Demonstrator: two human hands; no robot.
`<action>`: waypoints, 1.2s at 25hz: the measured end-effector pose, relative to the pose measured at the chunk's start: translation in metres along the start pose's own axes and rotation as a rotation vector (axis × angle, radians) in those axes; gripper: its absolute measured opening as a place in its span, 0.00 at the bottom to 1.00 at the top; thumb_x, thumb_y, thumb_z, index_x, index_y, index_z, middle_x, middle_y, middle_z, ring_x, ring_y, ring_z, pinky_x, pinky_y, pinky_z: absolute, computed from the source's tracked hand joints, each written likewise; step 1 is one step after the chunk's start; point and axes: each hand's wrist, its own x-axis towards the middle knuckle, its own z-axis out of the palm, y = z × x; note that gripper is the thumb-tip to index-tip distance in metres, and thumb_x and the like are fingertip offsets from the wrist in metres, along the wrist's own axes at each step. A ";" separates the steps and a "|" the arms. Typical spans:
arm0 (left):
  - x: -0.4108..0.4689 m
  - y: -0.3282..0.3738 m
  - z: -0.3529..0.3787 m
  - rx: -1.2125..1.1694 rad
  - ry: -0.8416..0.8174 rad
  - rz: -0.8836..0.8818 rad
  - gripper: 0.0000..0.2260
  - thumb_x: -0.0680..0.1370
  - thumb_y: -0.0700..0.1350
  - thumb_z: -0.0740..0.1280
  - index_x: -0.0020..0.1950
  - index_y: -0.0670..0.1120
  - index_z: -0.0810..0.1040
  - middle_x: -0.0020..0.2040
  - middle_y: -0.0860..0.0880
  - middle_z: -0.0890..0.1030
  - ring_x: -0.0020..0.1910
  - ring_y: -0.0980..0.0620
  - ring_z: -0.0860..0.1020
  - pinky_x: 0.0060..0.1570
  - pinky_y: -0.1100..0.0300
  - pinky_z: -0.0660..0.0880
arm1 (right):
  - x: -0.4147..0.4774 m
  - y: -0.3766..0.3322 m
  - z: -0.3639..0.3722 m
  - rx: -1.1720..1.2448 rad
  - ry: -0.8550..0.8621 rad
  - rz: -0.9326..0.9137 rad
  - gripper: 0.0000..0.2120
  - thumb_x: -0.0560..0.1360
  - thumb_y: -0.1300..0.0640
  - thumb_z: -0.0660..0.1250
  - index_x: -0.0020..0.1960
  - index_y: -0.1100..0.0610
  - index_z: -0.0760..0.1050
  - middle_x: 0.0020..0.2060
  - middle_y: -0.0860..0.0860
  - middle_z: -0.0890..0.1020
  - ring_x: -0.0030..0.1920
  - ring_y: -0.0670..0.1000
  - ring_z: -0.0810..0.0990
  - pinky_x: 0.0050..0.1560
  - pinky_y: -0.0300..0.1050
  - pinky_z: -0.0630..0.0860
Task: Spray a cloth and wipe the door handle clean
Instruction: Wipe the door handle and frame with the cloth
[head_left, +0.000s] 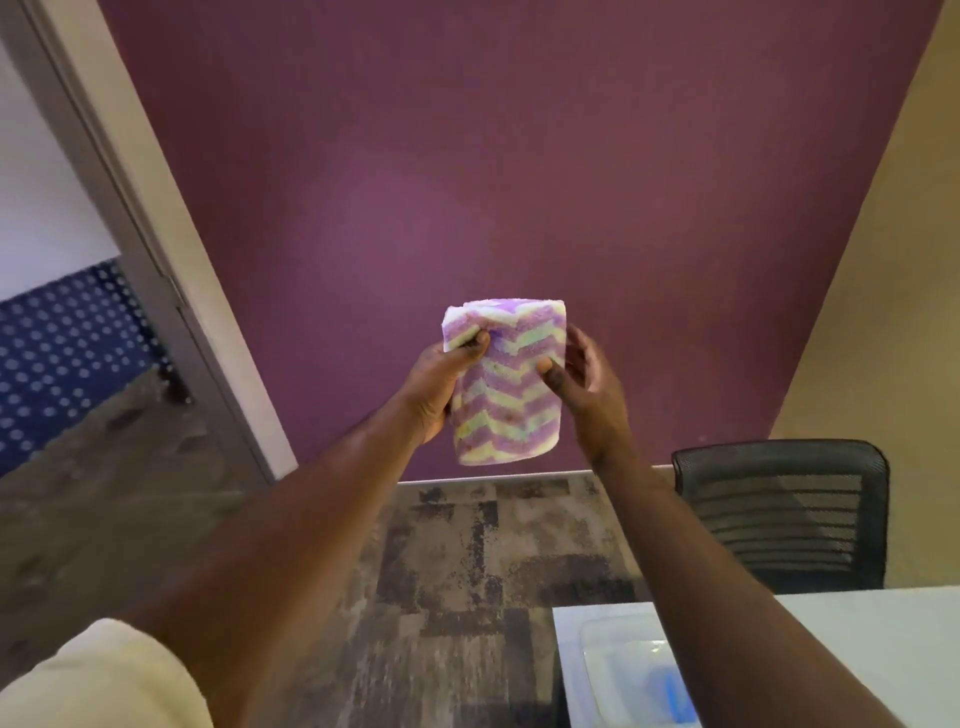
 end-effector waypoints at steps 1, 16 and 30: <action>0.001 0.009 -0.010 -0.002 0.005 0.014 0.27 0.75 0.54 0.73 0.70 0.41 0.79 0.65 0.37 0.83 0.63 0.36 0.83 0.65 0.36 0.80 | 0.011 -0.007 0.015 0.054 -0.022 0.011 0.37 0.70 0.44 0.77 0.75 0.54 0.70 0.65 0.52 0.82 0.64 0.52 0.83 0.60 0.50 0.82; -0.010 0.125 -0.224 0.026 0.360 0.264 0.15 0.82 0.48 0.73 0.61 0.38 0.81 0.54 0.33 0.81 0.52 0.32 0.79 0.58 0.34 0.77 | 0.100 -0.027 0.274 0.303 -0.217 -0.011 0.13 0.74 0.57 0.78 0.56 0.60 0.83 0.51 0.57 0.89 0.50 0.60 0.88 0.49 0.57 0.86; -0.045 0.144 -0.432 0.226 0.793 0.347 0.09 0.79 0.50 0.77 0.53 0.44 0.87 0.46 0.44 0.87 0.45 0.46 0.84 0.51 0.45 0.82 | 0.133 0.020 0.504 0.491 -0.530 0.072 0.15 0.76 0.56 0.76 0.60 0.61 0.82 0.52 0.60 0.88 0.52 0.62 0.88 0.53 0.62 0.85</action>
